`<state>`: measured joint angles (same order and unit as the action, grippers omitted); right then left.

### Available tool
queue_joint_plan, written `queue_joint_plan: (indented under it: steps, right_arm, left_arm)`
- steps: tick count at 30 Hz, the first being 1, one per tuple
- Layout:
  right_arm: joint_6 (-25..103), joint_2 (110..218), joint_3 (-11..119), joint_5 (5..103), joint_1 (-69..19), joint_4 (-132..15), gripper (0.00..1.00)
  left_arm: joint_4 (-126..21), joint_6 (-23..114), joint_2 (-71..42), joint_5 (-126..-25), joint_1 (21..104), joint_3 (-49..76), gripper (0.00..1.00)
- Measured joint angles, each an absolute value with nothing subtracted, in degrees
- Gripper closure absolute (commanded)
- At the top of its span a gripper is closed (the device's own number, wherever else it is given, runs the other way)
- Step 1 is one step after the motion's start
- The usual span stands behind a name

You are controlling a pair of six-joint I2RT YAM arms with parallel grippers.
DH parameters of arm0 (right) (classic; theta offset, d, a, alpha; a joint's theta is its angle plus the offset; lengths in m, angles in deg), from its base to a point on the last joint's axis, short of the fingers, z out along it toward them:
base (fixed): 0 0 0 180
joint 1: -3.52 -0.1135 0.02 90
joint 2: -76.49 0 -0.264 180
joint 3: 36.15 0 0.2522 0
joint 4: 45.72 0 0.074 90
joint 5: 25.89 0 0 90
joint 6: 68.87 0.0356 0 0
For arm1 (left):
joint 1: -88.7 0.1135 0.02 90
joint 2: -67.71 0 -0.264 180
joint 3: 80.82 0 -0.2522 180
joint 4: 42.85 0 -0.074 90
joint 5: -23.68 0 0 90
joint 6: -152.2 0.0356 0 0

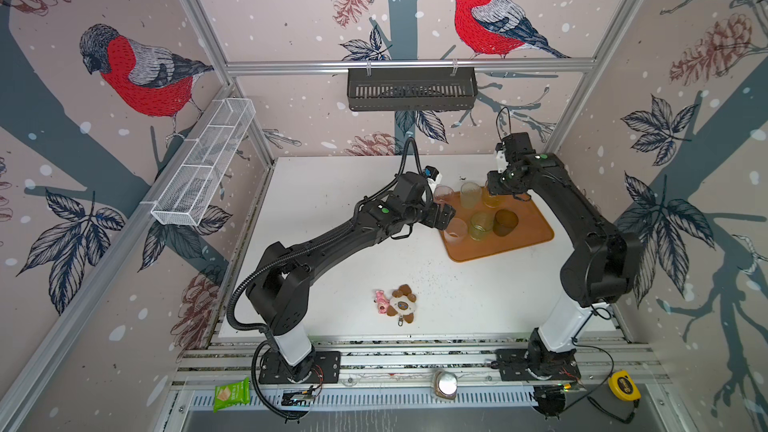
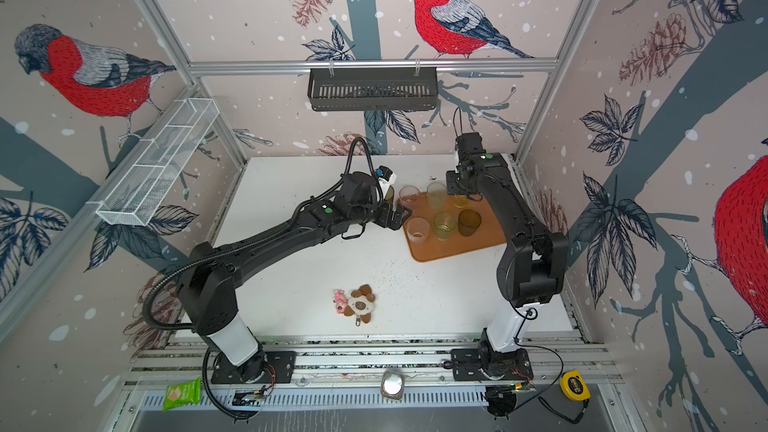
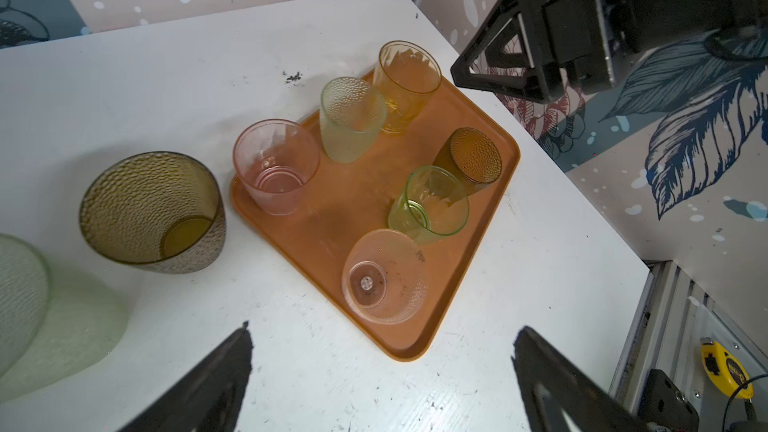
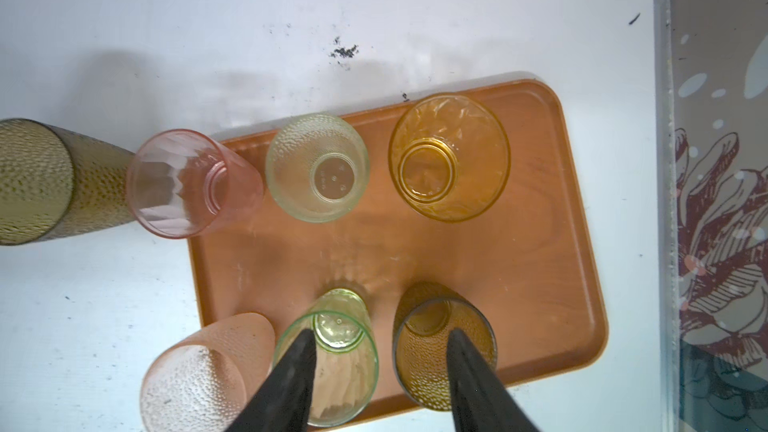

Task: Place the glasses into the tray
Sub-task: 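Raise the right gripper and move it toward the olive glass beside the tray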

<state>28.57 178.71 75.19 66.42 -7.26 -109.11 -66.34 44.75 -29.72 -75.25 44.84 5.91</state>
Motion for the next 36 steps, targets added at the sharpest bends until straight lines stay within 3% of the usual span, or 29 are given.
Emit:
queue_joint_plan:
  steps: [19, 36]
  right_arm:
    - [31.9, 182.8, 81.0, 65.4, -16.2, -109.9, 0.46]
    - [33.4, 189.4, 86.2, 62.2, -21.8, -107.1, 0.45]
  left_arm:
    - [-74.6, 40.0, -28.0, -73.0, 57.1, 4.1, 0.04]
    - [-80.7, 39.1, -30.5, -72.5, 60.4, 1.2, 0.05]
